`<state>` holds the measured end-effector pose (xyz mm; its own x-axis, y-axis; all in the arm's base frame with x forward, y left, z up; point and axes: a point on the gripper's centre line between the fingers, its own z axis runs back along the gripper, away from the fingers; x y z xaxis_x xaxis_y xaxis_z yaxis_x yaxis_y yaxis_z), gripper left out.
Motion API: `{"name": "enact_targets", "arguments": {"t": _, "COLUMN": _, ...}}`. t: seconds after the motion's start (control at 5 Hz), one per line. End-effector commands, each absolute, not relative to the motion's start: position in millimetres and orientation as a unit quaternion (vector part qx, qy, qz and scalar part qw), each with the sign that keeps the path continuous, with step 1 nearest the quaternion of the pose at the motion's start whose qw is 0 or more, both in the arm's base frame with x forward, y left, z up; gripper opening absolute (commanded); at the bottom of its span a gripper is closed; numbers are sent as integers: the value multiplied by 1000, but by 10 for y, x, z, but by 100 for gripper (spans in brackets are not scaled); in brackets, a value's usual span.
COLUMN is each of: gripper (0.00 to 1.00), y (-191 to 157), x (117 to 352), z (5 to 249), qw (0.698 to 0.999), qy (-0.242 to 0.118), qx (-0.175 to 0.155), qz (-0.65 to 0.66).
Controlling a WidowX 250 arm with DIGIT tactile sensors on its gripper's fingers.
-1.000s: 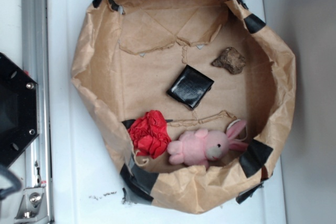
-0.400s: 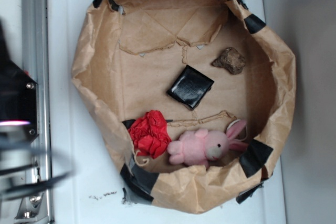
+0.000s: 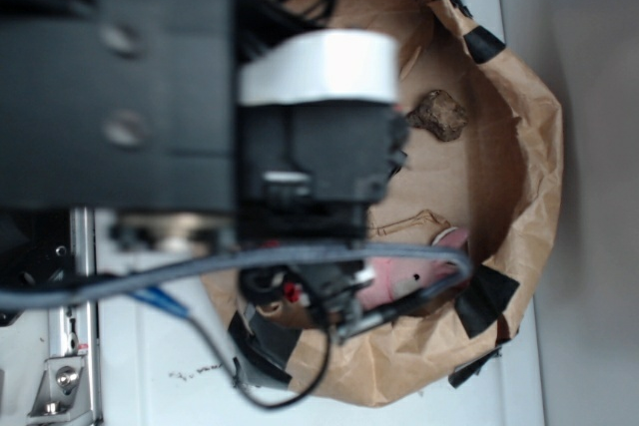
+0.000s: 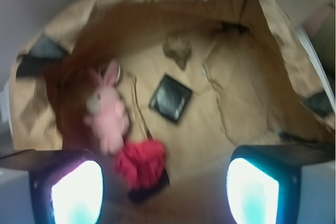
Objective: Grab the black box.
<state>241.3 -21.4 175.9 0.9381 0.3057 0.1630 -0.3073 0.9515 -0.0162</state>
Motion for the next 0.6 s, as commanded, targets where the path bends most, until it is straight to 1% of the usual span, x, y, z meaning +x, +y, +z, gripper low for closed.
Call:
{"name": "enact_targets", "arguments": {"t": 0.0, "gripper": 100, "y": 130, "x": 2509, "z": 1208, "qw": 982, "qy": -102, "qx": 19, "qz": 157}}
{"name": "enact_targets", "arguments": {"t": 0.2, "gripper": 100, "y": 228, "x": 2525, "z": 905, "qw": 984, "qy": -77, "qx": 30, "qz": 155}}
{"name": "enact_targets", "arguments": {"t": 0.4, "gripper": 100, "y": 265, "x": 2547, "z": 866, "qw": 990, "qy": -69, "qx": -2, "qz": 122}}
